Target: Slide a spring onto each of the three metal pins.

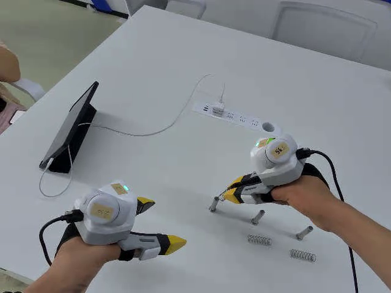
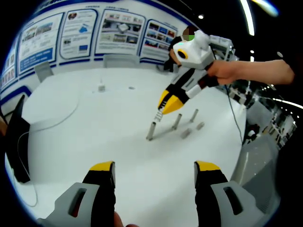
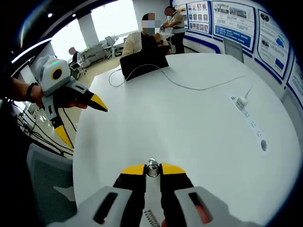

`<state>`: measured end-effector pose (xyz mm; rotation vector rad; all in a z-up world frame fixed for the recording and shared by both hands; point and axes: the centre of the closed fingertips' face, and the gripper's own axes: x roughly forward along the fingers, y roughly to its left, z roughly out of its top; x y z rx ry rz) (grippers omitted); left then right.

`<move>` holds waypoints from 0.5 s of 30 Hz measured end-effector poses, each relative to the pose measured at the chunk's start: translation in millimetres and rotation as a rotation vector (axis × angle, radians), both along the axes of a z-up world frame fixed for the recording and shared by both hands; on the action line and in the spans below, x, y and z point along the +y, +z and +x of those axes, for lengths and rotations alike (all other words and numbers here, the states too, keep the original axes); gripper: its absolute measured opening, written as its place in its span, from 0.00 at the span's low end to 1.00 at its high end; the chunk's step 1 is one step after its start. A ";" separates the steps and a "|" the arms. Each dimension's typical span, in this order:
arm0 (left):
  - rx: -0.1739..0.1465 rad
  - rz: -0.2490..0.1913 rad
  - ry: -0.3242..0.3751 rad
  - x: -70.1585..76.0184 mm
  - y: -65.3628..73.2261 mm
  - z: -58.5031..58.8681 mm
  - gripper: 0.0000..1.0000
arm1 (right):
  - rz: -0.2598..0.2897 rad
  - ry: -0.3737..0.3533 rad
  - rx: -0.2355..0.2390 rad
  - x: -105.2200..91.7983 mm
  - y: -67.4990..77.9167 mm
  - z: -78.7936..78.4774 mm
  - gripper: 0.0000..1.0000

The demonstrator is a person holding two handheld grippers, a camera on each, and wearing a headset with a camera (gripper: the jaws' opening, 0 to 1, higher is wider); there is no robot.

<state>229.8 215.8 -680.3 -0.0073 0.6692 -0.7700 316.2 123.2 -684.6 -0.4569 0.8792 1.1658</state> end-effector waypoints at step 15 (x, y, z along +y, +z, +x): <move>0.022 -0.006 -0.013 -4.9 -4.6 -5.0 0.69 | -0.015 0.032 0.007 7.0 -10.4 -0.5 0.12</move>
